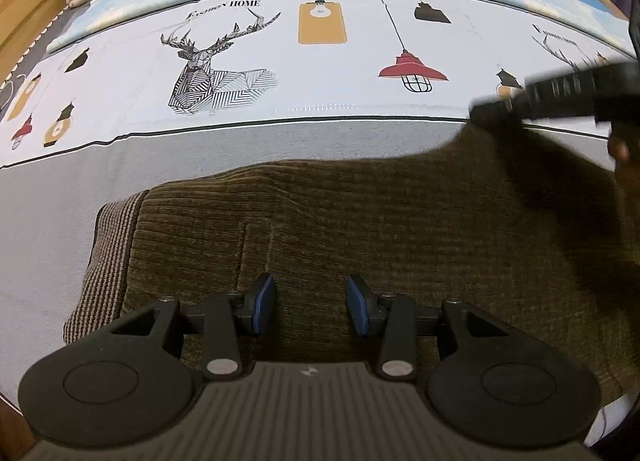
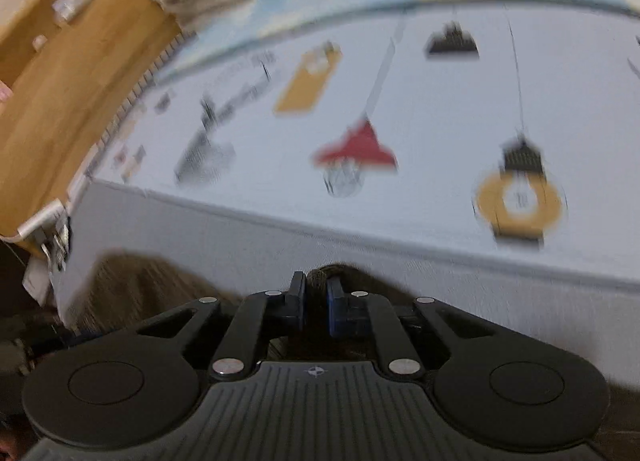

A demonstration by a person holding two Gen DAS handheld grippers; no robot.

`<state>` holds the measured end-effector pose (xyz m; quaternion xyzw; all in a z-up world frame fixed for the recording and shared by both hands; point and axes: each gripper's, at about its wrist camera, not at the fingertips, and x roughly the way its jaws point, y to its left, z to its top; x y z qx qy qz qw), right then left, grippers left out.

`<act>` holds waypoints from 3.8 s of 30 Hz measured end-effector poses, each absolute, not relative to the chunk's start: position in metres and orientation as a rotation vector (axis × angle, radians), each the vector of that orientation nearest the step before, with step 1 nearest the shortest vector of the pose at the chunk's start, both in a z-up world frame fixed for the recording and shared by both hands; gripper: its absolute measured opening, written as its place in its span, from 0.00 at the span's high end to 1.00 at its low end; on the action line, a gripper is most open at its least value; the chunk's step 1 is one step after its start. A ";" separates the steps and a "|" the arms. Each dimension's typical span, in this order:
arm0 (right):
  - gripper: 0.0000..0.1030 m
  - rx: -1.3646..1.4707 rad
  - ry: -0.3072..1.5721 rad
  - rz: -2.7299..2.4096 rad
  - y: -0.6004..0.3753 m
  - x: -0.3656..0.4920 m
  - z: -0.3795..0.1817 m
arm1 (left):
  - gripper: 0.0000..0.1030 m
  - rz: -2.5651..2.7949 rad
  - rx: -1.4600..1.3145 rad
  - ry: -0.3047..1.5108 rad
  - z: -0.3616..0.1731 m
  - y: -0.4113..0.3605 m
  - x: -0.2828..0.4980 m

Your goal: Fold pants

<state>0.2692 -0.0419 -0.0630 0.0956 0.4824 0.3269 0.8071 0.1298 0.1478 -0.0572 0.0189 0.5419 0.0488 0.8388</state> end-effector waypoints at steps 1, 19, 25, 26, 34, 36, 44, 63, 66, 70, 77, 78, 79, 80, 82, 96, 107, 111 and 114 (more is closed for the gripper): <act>0.91 0.194 1.018 0.700 -0.040 0.270 -0.061 | 0.57 0.104 0.042 1.146 -0.058 0.148 0.130; 0.86 0.093 0.900 0.812 -0.074 0.238 -0.017 | 0.57 0.110 0.006 1.129 -0.052 0.152 0.132; 0.86 -0.217 1.055 0.900 -0.070 0.205 -0.050 | 0.57 0.095 0.024 1.125 -0.051 0.143 0.129; 0.86 -0.278 1.068 0.842 -0.072 0.207 -0.057 | 0.57 0.095 0.025 1.125 -0.051 0.142 0.129; 1.00 -0.251 1.124 0.641 -0.127 0.219 -0.066 | 0.57 0.097 0.026 1.117 -0.051 0.143 0.130; 1.00 -0.283 1.136 0.612 -0.142 0.209 -0.067 | 0.57 0.102 0.016 1.107 -0.049 0.143 0.129; 1.00 -0.246 1.182 0.405 -0.231 0.177 -0.062 | 0.57 0.073 0.009 1.079 -0.042 0.128 0.117; 0.58 0.605 0.768 -0.521 -0.541 0.003 -0.021 | 0.55 -0.029 0.160 0.995 -0.034 0.071 0.114; 0.58 0.803 0.706 -0.580 -0.581 -0.035 -0.036 | 0.55 -0.032 0.169 0.996 -0.036 0.068 0.117; 0.58 0.823 0.748 -0.579 -0.594 -0.048 -0.051 | 0.55 -0.030 0.173 1.000 -0.037 0.064 0.120; 0.56 0.870 0.757 -0.738 -0.604 -0.060 -0.054 | 0.54 -0.043 0.221 1.007 -0.041 0.050 0.120; 0.56 0.905 0.753 -0.718 -0.605 -0.061 -0.057 | 0.54 -0.043 0.229 1.008 -0.042 0.049 0.120; 0.56 0.919 0.765 -0.695 -0.605 -0.060 -0.061 | 0.54 -0.043 0.233 1.009 -0.043 0.050 0.120; 0.56 0.925 0.784 -0.672 -0.604 -0.054 -0.065 | 0.54 -0.042 0.234 1.010 -0.043 0.050 0.120; 0.54 0.938 0.827 -0.621 -0.600 -0.045 -0.075 | 0.54 -0.039 0.231 1.012 -0.043 0.051 0.121; 0.76 0.664 0.627 -0.603 -0.534 -0.012 -0.008 | 0.54 -0.030 0.211 1.004 -0.040 0.061 0.119; 0.75 -0.220 0.301 0.288 -0.158 -0.005 0.047 | 0.54 0.032 0.168 1.007 -0.038 0.094 0.113; 0.62 -0.299 0.608 0.681 -0.068 -0.004 -0.019 | 0.54 0.057 0.145 1.020 -0.038 0.110 0.109; 0.62 -0.427 0.679 0.788 -0.041 -0.020 -0.048 | 0.54 0.067 0.126 1.028 -0.038 0.121 0.106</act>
